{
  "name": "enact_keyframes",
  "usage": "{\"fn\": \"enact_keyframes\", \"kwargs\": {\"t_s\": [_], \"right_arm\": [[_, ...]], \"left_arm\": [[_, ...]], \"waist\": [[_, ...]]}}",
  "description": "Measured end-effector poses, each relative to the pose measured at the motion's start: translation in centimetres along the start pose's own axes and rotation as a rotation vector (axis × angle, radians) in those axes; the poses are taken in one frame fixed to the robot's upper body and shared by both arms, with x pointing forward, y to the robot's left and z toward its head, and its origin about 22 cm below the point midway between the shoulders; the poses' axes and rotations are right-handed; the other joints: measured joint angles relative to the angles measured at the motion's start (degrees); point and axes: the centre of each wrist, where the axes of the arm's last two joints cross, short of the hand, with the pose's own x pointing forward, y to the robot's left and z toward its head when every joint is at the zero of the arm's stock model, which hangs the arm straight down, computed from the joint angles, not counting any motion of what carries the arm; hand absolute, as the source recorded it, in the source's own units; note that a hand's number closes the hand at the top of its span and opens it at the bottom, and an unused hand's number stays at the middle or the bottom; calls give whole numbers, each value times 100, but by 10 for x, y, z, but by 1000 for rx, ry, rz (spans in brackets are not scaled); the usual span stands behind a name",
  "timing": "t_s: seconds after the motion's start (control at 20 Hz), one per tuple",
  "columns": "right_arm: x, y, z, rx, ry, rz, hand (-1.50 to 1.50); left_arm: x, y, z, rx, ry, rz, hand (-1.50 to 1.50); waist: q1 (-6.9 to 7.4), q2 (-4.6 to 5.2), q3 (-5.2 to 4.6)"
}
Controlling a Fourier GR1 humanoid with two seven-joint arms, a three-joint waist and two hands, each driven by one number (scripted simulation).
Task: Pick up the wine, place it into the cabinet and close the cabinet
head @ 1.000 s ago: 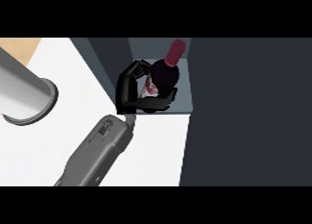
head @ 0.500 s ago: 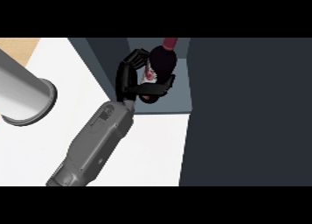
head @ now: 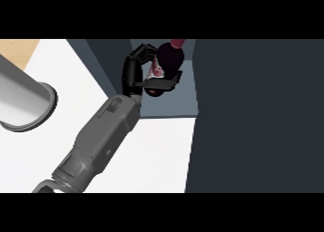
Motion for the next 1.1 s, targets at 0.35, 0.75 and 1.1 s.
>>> {"fn": "enact_keyframes", "kwargs": {"t_s": [0.35, 0.75, 1.1], "right_arm": [[-2, 1, -2, 12, -19, -3, -150], [-3, 1, -1, 26, -12, -2, -150], [-3, 3, -3, 40, -28, -12, -150]], "left_arm": [[4, -2, -19, 52, -63, -66, 150], [2, 1, -27, 81, -62, -51, 150], [-1, 5, -29, 111, -21, 38, 150]], "waist": [[-73, 34, -1], [-124, 46, 1], [-183, 63, 5]]}}
